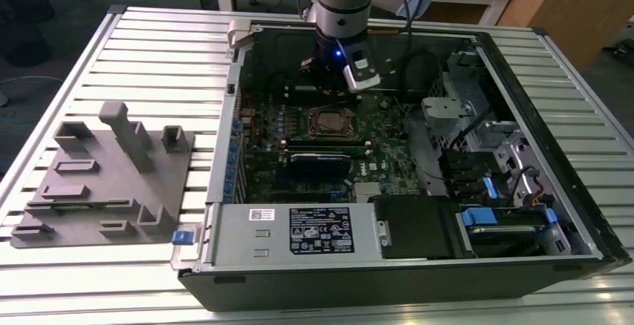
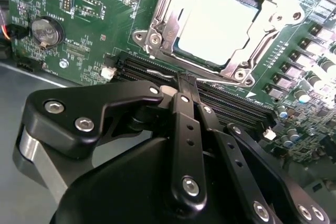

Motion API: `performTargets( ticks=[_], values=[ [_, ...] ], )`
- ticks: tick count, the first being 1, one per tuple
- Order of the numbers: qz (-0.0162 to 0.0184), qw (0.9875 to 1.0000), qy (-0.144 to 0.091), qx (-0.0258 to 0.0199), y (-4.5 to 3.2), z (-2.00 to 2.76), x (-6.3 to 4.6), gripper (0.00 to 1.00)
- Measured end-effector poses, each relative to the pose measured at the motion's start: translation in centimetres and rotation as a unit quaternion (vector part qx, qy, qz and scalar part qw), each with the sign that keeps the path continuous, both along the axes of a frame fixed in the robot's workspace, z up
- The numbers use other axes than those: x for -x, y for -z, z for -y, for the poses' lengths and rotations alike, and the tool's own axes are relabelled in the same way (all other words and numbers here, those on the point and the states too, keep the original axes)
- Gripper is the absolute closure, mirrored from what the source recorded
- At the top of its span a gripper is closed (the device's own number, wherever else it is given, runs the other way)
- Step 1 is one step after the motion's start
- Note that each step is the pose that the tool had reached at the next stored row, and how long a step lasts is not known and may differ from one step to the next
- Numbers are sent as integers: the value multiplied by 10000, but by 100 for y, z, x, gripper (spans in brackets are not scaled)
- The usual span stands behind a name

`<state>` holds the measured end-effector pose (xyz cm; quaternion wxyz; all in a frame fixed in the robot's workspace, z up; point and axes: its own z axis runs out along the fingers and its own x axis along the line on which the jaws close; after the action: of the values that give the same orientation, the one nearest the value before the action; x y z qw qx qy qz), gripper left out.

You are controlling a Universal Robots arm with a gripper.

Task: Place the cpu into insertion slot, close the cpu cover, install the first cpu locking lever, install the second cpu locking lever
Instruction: 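Install the first cpu locking lever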

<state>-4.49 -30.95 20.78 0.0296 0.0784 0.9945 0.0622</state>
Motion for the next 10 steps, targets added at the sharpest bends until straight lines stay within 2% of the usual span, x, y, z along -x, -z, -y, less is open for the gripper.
performTargets(
  ticks=[6, 10],
  values=[
    [0, 9992, 388, 5, 10, -1, 0, 89],
    [0, 9990, 450, 5, 12, -10, 0, 89]
  ],
)
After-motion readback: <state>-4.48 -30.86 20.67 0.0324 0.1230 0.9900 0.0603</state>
